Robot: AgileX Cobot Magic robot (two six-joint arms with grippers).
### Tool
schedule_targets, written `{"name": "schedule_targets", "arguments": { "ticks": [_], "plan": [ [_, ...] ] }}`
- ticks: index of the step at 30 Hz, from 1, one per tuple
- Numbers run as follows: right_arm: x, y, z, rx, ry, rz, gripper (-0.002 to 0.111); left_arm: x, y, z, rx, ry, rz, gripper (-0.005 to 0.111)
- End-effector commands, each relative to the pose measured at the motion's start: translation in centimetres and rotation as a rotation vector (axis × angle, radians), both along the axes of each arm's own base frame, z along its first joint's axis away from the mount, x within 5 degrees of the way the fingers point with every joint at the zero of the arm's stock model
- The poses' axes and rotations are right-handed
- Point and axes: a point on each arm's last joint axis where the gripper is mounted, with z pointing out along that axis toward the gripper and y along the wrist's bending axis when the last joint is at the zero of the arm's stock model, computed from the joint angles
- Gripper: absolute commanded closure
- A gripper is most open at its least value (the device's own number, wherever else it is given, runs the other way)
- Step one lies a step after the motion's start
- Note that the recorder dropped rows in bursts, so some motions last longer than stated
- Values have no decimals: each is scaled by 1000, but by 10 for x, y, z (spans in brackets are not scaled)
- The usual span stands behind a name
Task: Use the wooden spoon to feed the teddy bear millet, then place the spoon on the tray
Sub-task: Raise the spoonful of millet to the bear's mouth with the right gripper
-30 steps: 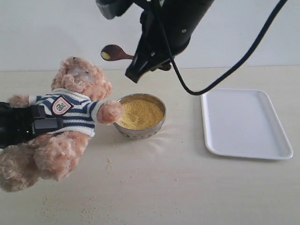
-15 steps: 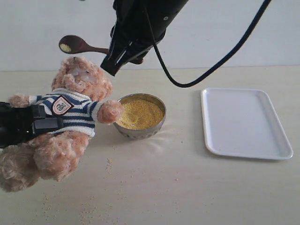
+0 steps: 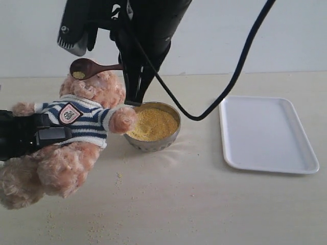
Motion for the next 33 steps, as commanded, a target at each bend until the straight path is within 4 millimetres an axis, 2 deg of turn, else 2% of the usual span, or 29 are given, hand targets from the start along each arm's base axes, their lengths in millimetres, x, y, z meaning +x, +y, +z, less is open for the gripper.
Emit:
{"name": "schedule_targets", "arguments": {
  "ticks": [1, 10, 23, 33],
  "plan": [
    [-3, 6, 5, -41, -94, 22, 108, 1, -1, 5, -27, -22, -8, 102],
    [0, 3, 3, -162, -177, 23, 108, 1, -1, 5, -25, -24, -10, 102],
    [5, 4, -2, -226, -221, 37, 108, 1, -1, 5, -25, -24, -10, 102],
    [3, 6, -3, -159, -180, -1, 108, 1, -1, 5, -25, -24, -10, 102]
  ]
}}
